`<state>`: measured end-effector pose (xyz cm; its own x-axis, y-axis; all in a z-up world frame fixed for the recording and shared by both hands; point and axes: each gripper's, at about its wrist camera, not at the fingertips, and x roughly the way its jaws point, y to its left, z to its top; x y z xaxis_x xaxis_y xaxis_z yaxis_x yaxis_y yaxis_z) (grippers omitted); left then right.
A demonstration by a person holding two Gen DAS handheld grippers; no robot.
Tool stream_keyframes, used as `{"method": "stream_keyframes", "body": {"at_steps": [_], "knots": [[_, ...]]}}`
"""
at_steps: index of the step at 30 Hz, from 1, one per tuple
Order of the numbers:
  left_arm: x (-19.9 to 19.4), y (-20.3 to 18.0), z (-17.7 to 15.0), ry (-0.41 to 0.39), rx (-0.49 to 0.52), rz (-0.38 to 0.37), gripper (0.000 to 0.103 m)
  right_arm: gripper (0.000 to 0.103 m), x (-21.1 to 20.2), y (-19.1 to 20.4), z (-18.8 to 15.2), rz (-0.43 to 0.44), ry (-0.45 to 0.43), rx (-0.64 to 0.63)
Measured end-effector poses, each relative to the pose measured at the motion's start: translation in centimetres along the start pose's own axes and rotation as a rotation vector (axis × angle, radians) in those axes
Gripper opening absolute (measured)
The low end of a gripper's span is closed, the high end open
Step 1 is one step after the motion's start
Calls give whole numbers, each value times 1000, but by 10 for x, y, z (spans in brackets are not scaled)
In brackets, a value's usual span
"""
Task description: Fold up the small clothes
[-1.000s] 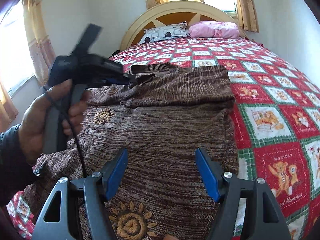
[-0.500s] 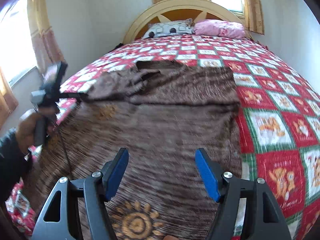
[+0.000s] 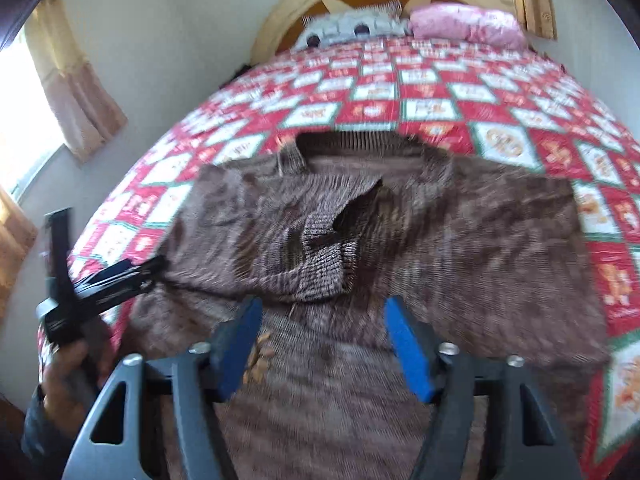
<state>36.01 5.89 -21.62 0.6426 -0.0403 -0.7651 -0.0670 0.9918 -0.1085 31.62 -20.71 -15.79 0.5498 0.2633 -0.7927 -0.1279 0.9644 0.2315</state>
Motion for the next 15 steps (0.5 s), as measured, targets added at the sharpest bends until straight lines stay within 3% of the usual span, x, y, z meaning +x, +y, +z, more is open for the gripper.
{"method": "stream_keyframes", "body": {"at_steps": [4, 10, 11, 12, 13, 15], "knots": [[0, -2, -1, 0, 0, -9, 93, 19, 13, 0, 0, 3, 23, 20], [0, 0, -1, 1, -6, -18, 94, 17, -6, 18, -1, -56, -15, -104], [0, 0, -1, 0, -7, -20, 94, 18, -10, 21, 1, -62, -32, -113], [0, 1, -1, 0, -8, -21, 94, 35, -12, 23, 3, -79, -45, -126], [0, 1, -1, 0, -9, -22, 94, 64, -11, 25, 6, -97, -50, -134], [1, 2, -1, 0, -11, -27, 94, 69, -9, 24, 11, -86, -63, -120]]}}
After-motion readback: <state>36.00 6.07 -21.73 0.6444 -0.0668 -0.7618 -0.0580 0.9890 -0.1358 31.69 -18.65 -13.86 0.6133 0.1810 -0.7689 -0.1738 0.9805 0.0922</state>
